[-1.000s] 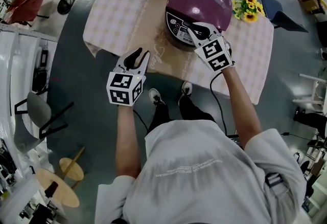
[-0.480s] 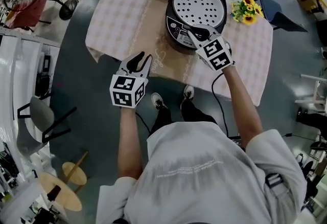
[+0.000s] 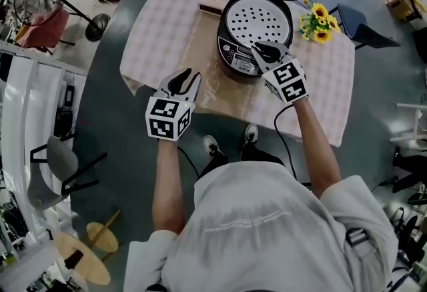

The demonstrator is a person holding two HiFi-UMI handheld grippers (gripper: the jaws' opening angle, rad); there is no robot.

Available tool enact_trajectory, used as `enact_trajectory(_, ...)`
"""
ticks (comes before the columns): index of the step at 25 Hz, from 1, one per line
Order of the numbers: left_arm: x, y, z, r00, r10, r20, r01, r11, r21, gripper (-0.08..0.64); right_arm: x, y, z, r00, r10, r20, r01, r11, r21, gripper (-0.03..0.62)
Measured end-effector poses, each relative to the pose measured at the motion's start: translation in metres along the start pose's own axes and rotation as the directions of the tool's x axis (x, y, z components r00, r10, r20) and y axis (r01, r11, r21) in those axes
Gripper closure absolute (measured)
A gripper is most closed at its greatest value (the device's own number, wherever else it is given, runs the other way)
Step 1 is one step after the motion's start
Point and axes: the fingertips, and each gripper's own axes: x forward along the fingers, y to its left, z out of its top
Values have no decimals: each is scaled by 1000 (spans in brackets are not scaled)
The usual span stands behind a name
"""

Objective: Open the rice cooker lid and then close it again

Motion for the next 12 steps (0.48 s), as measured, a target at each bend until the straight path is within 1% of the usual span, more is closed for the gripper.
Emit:
enact_trajectory(6,1,0,45,998,-8,57,4,998,70,448,-35,-25,36,994,-66,91,64,998,28,535)
enact_trajectory(12,2,-2,90,992,-20,127,4,992,129,448,-74,-52,63,973,-133,189,119,989,87,491)
